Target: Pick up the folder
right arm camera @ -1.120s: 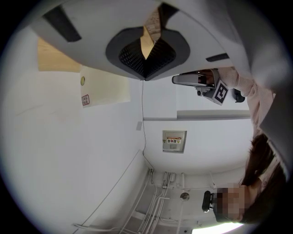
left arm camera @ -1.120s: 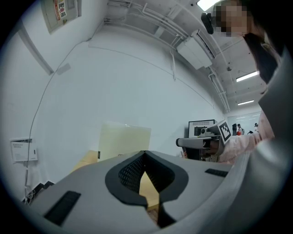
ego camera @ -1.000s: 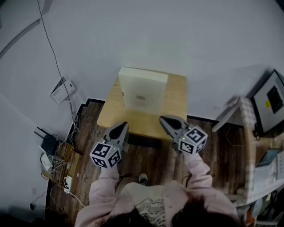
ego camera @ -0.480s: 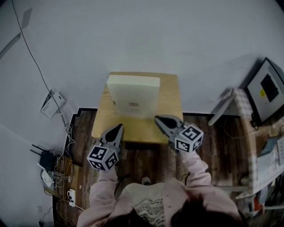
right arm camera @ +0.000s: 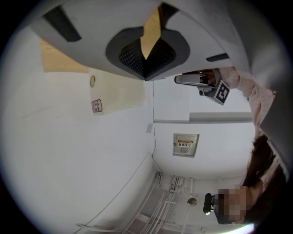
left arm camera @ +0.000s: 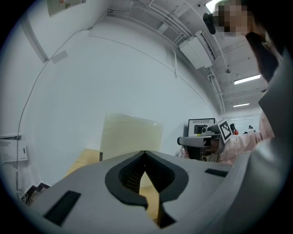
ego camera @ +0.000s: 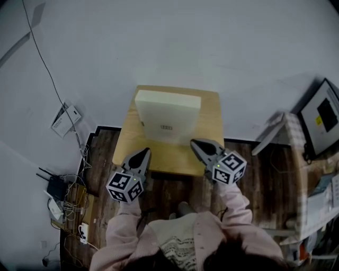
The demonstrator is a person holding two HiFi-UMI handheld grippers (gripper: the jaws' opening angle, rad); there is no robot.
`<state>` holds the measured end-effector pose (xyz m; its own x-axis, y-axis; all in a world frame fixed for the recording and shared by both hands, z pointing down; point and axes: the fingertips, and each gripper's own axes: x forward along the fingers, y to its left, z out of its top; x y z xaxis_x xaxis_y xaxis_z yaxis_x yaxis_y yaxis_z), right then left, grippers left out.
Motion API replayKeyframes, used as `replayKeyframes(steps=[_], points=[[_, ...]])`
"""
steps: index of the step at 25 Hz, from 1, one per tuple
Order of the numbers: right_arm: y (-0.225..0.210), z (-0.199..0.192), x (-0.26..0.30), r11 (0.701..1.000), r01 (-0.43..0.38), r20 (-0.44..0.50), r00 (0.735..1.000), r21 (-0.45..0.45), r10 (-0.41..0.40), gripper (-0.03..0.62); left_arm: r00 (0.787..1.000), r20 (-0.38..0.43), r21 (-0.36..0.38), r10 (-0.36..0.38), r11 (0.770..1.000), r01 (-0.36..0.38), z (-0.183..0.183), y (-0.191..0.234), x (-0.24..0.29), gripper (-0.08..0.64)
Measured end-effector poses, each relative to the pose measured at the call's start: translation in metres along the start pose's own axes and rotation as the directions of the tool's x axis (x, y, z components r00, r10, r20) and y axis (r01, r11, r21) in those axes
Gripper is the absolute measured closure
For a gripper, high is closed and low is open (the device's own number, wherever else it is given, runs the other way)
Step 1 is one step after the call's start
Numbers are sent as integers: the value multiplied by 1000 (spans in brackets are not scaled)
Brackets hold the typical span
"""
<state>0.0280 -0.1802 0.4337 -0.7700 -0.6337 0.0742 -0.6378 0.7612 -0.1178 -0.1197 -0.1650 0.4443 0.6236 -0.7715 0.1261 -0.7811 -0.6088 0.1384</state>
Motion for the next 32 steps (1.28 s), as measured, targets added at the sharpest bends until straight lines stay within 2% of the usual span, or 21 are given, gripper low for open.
replayKeyframes(steps=[23,32], points=[[-57,-13,26,998,-32,-75,997,48,36,606,992,-34,-49,118,992,-120,-7,42,50,561],[-78,-15,25,999,16,-84,996,50,-12,606,985,-30,-38,172,984,-173,-10,55,57,560]])
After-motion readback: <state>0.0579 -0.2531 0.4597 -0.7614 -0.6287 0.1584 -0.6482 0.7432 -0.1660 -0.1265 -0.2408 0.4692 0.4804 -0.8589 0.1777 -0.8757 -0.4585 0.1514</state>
